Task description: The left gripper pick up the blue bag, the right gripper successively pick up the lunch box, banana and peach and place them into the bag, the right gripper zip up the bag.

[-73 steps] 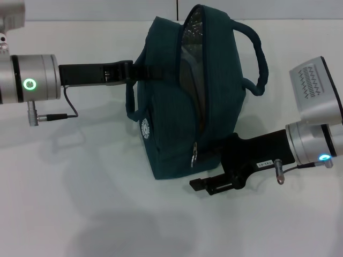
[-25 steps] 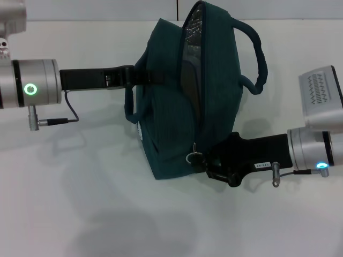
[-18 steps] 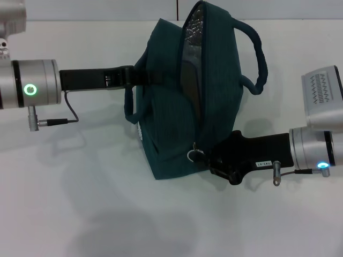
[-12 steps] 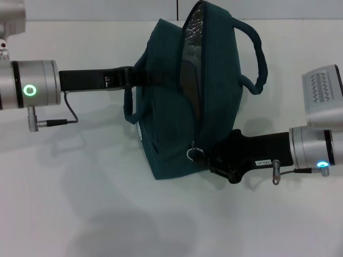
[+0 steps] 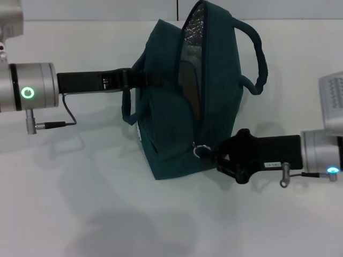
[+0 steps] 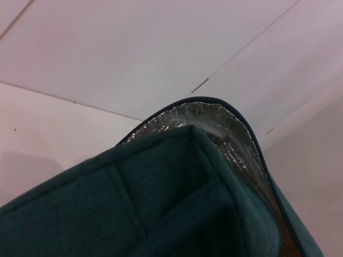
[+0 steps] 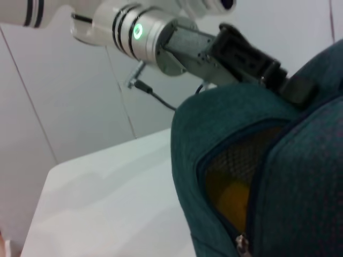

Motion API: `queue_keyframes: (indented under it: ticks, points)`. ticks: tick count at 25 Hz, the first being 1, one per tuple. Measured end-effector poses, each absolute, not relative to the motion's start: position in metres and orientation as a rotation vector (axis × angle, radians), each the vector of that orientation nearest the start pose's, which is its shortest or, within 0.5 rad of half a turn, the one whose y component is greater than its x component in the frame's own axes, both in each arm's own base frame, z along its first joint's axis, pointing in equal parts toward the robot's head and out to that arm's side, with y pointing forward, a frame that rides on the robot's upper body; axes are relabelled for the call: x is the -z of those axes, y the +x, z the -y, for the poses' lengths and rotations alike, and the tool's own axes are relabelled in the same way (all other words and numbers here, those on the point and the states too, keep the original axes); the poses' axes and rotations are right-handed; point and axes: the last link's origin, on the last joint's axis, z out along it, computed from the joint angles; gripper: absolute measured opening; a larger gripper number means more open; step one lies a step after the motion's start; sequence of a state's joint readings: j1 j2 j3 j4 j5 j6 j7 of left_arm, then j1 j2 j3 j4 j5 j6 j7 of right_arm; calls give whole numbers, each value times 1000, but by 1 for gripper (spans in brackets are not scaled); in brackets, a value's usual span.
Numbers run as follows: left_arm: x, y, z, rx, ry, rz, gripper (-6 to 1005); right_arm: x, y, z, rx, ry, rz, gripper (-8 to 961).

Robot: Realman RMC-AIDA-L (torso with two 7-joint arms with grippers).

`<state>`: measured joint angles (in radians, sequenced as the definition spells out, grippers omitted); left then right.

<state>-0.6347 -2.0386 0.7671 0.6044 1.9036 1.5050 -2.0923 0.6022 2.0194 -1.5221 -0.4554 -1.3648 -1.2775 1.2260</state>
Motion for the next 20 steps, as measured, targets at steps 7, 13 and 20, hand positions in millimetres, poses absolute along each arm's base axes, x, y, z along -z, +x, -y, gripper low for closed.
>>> queue_keyframes:
  ticks: [7,13,20]
  points:
    - [-4,-227,-364,891,-2535,1496,50,61,230,-313,-792,-2881,-346,16]
    - [-6,-226,-365,913,-2527,1487,50,49,231,-307,-905,-2839,-274,16]
    - [-6,-224,-366,927,-2527,1481,50,47,228,-304,-944,-2836,-227,16]
